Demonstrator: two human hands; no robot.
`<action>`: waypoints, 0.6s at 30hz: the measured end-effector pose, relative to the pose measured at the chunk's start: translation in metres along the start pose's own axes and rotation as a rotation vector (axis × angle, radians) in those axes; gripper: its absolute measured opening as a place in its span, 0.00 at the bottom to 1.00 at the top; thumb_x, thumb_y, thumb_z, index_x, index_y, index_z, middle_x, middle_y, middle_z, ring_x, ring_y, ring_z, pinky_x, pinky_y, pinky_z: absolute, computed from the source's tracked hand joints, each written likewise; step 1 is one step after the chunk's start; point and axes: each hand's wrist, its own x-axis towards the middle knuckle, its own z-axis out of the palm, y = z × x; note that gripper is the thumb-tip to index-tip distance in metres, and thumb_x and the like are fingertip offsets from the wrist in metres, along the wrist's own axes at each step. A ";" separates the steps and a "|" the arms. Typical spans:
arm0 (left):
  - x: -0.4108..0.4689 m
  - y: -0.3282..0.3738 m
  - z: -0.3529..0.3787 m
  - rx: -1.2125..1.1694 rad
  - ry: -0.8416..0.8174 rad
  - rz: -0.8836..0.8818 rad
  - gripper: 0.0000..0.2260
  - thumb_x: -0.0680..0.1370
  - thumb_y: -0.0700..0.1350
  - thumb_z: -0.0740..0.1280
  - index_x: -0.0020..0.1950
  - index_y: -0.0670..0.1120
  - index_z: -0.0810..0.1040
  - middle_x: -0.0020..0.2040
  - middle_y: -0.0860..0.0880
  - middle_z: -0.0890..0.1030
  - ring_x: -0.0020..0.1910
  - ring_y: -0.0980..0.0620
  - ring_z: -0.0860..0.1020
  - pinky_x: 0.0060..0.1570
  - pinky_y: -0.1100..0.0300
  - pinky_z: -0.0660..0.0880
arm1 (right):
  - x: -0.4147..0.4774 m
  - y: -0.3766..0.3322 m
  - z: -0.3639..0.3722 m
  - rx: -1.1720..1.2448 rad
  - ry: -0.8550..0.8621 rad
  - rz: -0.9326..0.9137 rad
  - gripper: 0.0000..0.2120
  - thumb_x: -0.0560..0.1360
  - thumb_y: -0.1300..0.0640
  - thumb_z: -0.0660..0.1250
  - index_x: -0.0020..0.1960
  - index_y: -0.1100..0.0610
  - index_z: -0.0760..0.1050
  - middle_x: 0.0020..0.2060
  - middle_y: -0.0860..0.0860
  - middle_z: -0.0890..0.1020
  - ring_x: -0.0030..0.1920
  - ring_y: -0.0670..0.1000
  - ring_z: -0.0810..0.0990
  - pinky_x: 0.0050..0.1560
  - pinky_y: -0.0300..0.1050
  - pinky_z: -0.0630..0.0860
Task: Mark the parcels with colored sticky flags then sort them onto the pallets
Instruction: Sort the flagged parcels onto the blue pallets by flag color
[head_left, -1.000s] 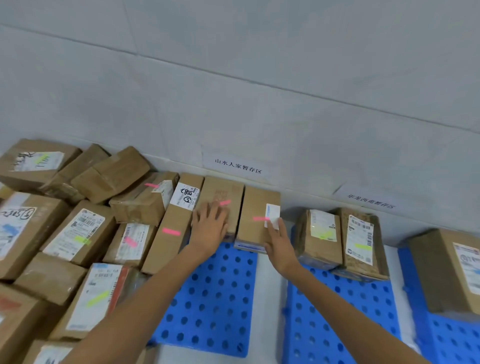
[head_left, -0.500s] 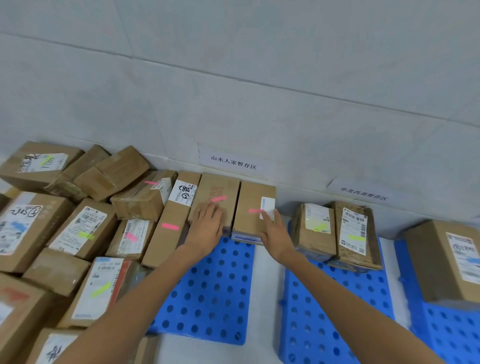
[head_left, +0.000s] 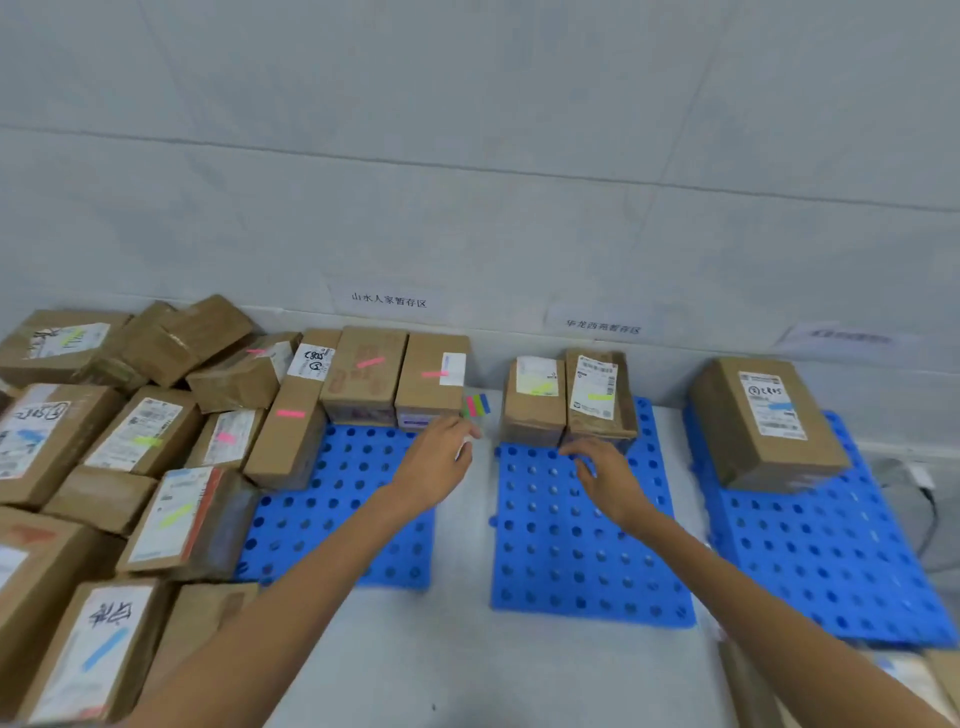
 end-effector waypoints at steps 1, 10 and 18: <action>-0.005 0.019 0.009 -0.025 -0.020 -0.003 0.11 0.80 0.39 0.58 0.60 0.43 0.76 0.61 0.47 0.75 0.63 0.49 0.70 0.59 0.61 0.66 | -0.017 0.014 -0.014 0.005 0.009 0.056 0.12 0.80 0.63 0.57 0.60 0.57 0.76 0.58 0.51 0.77 0.51 0.47 0.76 0.57 0.44 0.72; -0.067 0.182 0.138 -0.195 -0.374 0.031 0.11 0.81 0.40 0.59 0.61 0.41 0.75 0.62 0.46 0.76 0.62 0.49 0.74 0.57 0.64 0.68 | -0.213 0.151 -0.112 0.132 0.188 0.355 0.11 0.79 0.67 0.58 0.54 0.64 0.78 0.54 0.57 0.80 0.54 0.54 0.78 0.54 0.40 0.70; -0.117 0.267 0.252 -0.232 -0.683 -0.208 0.15 0.81 0.44 0.59 0.67 0.42 0.70 0.63 0.42 0.74 0.61 0.46 0.74 0.55 0.59 0.71 | -0.331 0.236 -0.100 -0.002 -0.047 0.565 0.11 0.78 0.65 0.58 0.58 0.64 0.75 0.53 0.59 0.78 0.56 0.59 0.76 0.54 0.44 0.70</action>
